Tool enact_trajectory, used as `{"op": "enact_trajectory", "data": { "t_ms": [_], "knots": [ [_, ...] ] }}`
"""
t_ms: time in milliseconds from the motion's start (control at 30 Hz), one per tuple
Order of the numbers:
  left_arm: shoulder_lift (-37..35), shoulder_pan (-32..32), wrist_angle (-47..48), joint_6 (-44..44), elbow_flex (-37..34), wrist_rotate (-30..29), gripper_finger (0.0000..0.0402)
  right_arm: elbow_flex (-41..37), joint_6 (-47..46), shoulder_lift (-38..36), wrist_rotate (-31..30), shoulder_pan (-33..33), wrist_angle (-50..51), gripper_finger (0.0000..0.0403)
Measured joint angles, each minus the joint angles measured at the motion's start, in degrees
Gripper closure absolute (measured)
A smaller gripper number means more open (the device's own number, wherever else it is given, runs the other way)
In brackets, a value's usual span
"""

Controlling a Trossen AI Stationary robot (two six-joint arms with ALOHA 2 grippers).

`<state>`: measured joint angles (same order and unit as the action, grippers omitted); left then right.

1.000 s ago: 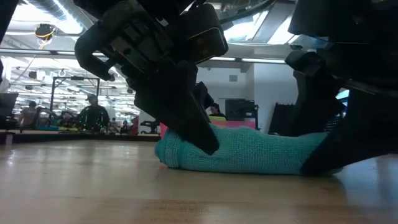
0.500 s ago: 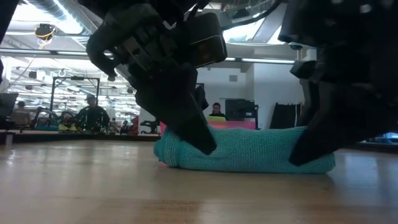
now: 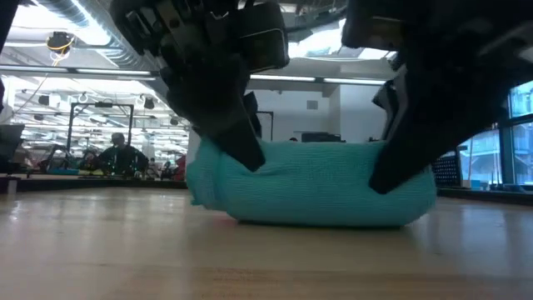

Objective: Roll microfiber towels into tight, uniform cylinder then place into a basket
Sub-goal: Roll the blue microfiber cloth

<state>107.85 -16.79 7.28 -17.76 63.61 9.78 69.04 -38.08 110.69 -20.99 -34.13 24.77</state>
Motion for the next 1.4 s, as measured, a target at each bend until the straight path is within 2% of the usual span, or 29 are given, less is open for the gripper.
{"op": "enact_trajectory", "data": {
  "t_ms": [200, 500, 600, 833, 1233, 1400],
  "knots": [
    [0.0, 1.7, 0.39, -1.67, -1.21, 3.72, 0.0398, -2.3, 0.67, -0.1, 4.18, 1.3, -6.63, 0.0372],
    [0.24, 4.43, -6.9, -4.08, -6.88, 7.34, 0.0398, -18.58, -6.14, -3.17, 9.59, 4.16, -32.76, 0.0372],
    [0.31, 5.27, -8.31, -4.43, -7.67, 8.39, 0.0397, -21.92, -9.92, -3.26, 11.17, 5.35, -38.48, 0.0372],
    [-0.08, 5.98, -8.78, -1.57, -7.71, 7.19, 0.0354, -23.98, -14.36, -3.32, 11.58, 6.12, -40.11, 0.0372],
    [-7.24, 6.01, -6.19, 7.59, -7.95, -3.59, 0.0248, -24.09, -15.89, -3.21, 11.43, 6.08, -39.73, 0.0372],
    [-10.28, 3.02, -8.89, 11.93, -7.88, -7.03, 0.0221, -24.09, -17.4, -3.23, 11.88, 6.48, -39.06, 0.0372]
  ]
}}
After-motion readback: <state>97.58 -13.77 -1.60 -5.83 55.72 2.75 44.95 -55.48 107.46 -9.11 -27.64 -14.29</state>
